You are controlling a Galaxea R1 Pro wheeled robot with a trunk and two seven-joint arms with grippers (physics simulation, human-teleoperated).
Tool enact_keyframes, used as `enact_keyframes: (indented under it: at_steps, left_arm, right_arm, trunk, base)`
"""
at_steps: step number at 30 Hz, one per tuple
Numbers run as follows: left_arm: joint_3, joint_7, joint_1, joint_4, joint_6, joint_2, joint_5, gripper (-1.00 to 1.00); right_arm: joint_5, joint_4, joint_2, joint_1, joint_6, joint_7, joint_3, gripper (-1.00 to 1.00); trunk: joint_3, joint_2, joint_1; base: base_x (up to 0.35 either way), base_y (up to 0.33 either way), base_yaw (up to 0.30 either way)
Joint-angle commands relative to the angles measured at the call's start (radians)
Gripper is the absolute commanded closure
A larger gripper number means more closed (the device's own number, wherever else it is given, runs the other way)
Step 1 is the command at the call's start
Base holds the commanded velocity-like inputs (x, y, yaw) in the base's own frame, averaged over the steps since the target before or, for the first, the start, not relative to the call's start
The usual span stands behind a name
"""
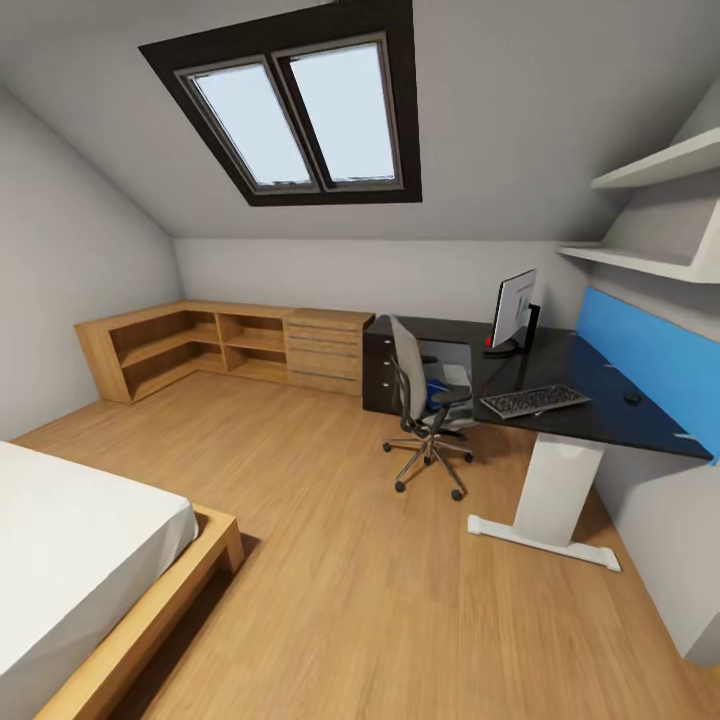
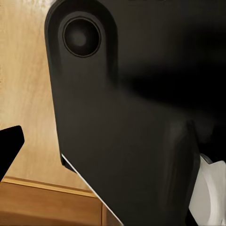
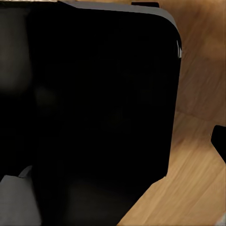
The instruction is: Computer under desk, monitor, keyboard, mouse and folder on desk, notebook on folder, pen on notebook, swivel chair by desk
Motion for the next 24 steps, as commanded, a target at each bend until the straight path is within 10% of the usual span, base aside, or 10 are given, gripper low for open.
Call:
enact_keyframes:
  at_steps: [1,8,17,24]
  left_arm:
    - [0.0,0.001,0.0,-0.002,0.002,0.0,0.0,-1.0]
    - [-0.001,0.0,0.0,-0.018,0.001,0.001,0.004,-1.0]
    - [-0.001,-0.009,0.0,-0.186,-0.002,0.005,0.003,-1.0]
    - [-0.001,-0.008,0.0,-0.25,-0.004,0.02,0.002,-1.0]
  right_arm:
    - [0.0,0.001,0.0,-0.001,-0.003,0.0,0.0,-1.0]
    - [-0.002,0.001,0.003,-0.001,-0.135,-0.002,-0.003,-1.0]
    - [-0.005,0.001,0.006,-0.001,-0.602,-0.002,-0.002,-1.0]
    - [-0.006,-0.086,0.007,-0.001,-0.669,-0.001,-0.002,-1.0]
  trunk:
    - [0.002,0.007,-0.004]
    - [0.019,0.056,-0.031]
    - [0.039,0.119,-0.065]
    - [0.059,0.168,-0.092]
  base:
    - [0.0,0.0,-0.058]
    - [0.0,0.0,-0.167]
    - [0.0,0.0,-0.2]
    - [0.0,0.0,-0.235]
